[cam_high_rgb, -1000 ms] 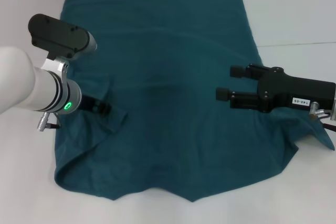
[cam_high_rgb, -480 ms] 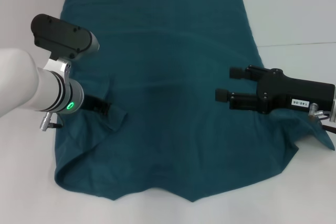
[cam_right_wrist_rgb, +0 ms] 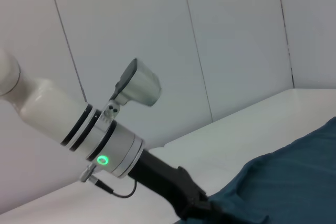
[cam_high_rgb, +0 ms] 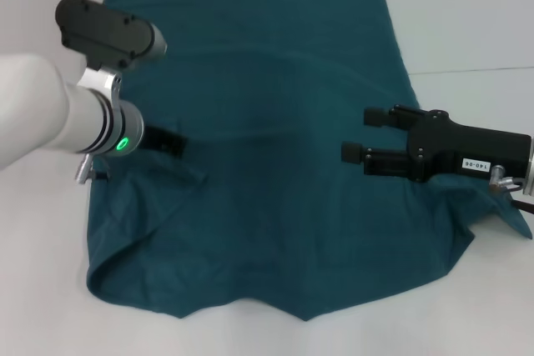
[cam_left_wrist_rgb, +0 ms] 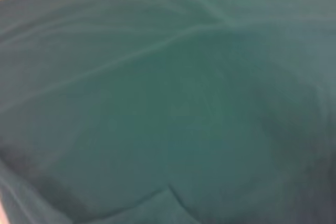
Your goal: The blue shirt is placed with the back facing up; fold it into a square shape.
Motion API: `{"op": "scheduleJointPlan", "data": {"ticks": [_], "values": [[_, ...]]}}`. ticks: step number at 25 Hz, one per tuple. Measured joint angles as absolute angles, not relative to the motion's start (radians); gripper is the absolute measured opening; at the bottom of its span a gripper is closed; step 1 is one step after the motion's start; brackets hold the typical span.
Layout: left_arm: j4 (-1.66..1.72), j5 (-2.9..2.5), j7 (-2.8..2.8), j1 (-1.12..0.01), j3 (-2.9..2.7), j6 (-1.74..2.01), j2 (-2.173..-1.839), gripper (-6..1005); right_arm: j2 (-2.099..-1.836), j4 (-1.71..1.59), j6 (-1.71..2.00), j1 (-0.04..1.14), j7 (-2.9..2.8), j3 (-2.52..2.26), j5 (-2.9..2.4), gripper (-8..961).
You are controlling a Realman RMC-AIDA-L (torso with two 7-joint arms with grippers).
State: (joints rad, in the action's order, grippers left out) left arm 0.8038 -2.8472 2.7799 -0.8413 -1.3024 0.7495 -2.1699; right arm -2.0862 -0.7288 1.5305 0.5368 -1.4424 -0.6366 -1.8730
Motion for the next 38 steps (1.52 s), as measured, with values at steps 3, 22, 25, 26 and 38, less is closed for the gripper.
{"op": "scheduleJointPlan", "data": {"ticks": [3,22,25,26,38], "values": [[0.793,-2.827,2.783,-0.869,-1.294,0.730,-2.170,13,-2.086,-0.729,1.533,0.536,-1.441,-0.637,-1.873,912],[0.695,-2.771,2.792,-0.901,-1.238,0.609,-2.169,252,-2.086,-0.729,1.537,0.533,-1.444,-0.637,-1.873,912],[0.705,-2.769,2.787,-0.888,-1.236,0.613,-2.169,328,-2.086,-0.730,1.538,0.532,-1.446,-0.637,-1.873,912],[0.714,-2.768,2.784,-0.879,-1.235,0.618,-2.169,354,-2.086,-0.731,1.539,0.532,-1.447,-0.636,-1.872,912],[1.135,-2.560,2.574,-0.631,-1.114,0.978,-2.167,829,-2.075,-0.746,1.538,0.541,-1.473,-0.634,-1.861,912]]}}
